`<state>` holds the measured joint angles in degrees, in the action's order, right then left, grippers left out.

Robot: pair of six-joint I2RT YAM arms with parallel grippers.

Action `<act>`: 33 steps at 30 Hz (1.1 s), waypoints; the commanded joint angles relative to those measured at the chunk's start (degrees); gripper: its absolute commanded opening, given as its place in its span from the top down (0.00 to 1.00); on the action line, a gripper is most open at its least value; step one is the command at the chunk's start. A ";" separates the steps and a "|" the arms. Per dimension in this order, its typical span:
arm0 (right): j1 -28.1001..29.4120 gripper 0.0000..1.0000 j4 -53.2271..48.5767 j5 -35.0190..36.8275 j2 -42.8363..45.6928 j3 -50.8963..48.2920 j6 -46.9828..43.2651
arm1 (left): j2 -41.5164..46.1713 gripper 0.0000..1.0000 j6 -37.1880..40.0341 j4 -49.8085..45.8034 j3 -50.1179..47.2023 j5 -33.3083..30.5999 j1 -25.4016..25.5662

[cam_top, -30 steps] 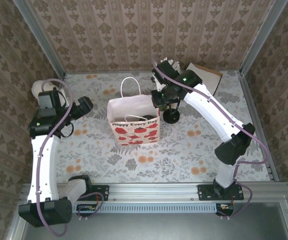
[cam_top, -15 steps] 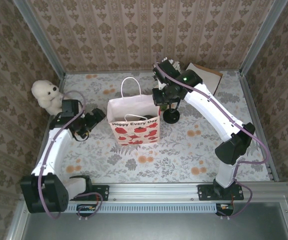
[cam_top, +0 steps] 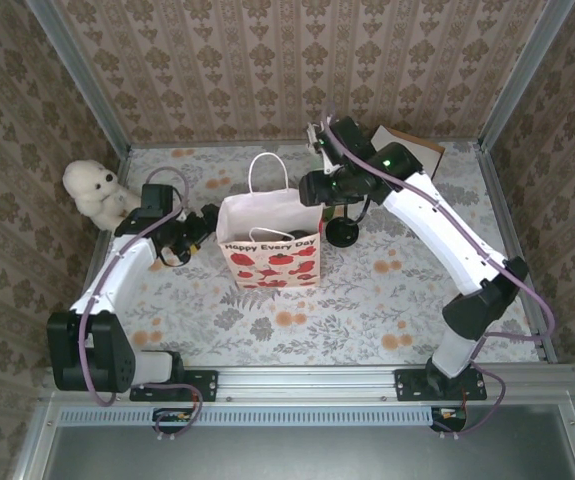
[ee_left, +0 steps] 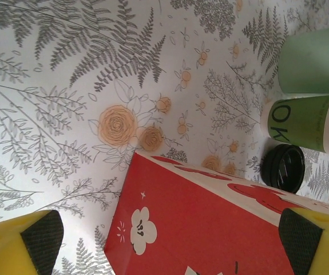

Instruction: Pack the takeout coffee

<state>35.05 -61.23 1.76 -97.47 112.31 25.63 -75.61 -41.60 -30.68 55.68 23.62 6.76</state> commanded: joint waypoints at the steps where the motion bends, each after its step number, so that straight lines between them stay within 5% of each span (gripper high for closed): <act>1: -2.72 0.27 7.92 4.39 5.85 -4.16 -0.08 | -1.34 0.00 -0.31 1.05 2.39 0.78 0.70; 5: -9.98 0.11 18.56 4.21 11.43 -13.08 1.12 | -0.84 0.00 -2.66 0.19 2.42 -1.65 0.88; 11: -20.70 0.11 20.92 -1.63 9.50 -15.07 1.64 | 6.44 0.00 -1.83 -2.20 0.53 -7.89 -0.46; 17: -24.49 0.22 23.70 -7.49 4.42 -14.31 3.35 | 15.08 0.00 2.04 -3.76 0.91 -14.47 -4.07; 22: -30.08 0.42 39.39 -24.59 0.95 -20.49 8.84 | 18.39 0.00 4.69 1.45 1.67 -12.83 -4.90; 33: -32.43 0.57 38.86 -33.04 -12.00 -14.13 17.11 | 16.53 0.00 4.78 7.19 2.71 -11.90 -4.92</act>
<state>1.89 -25.02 -26.13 -108.22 95.70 38.63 -58.33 -38.30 -25.32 56.69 11.51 2.15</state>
